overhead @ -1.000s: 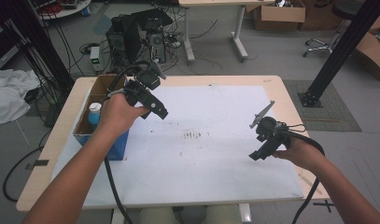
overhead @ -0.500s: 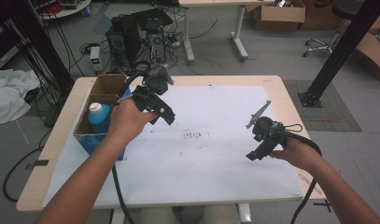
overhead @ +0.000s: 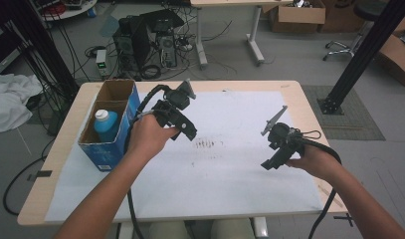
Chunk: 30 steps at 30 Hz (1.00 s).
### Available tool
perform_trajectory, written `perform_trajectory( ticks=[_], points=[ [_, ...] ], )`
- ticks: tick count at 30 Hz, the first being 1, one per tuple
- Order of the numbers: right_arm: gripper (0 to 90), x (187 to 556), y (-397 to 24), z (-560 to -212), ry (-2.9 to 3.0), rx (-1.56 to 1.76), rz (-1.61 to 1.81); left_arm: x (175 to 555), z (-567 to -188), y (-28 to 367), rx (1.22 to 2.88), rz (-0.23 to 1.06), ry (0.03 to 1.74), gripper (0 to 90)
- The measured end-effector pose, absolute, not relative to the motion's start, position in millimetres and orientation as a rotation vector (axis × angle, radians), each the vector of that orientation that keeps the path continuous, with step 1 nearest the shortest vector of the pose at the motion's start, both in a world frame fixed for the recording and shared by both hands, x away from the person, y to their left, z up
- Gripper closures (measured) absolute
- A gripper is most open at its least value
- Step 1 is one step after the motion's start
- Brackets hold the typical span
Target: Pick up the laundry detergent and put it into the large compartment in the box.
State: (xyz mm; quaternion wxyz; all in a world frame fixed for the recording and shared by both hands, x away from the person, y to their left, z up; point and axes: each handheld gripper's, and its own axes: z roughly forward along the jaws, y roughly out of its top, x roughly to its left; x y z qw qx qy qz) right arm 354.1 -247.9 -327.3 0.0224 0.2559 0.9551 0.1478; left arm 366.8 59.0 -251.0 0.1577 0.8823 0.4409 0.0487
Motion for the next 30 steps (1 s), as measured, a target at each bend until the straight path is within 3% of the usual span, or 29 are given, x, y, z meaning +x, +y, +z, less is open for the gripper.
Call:
perform_trajectory(
  ticks=[30],
  points=[
    [19.9, 353, -248, -328, 2.954, 0.792, 0.464, 364, -263, 54, 2.509, 0.125, 1.258, 19.4]
  ],
)
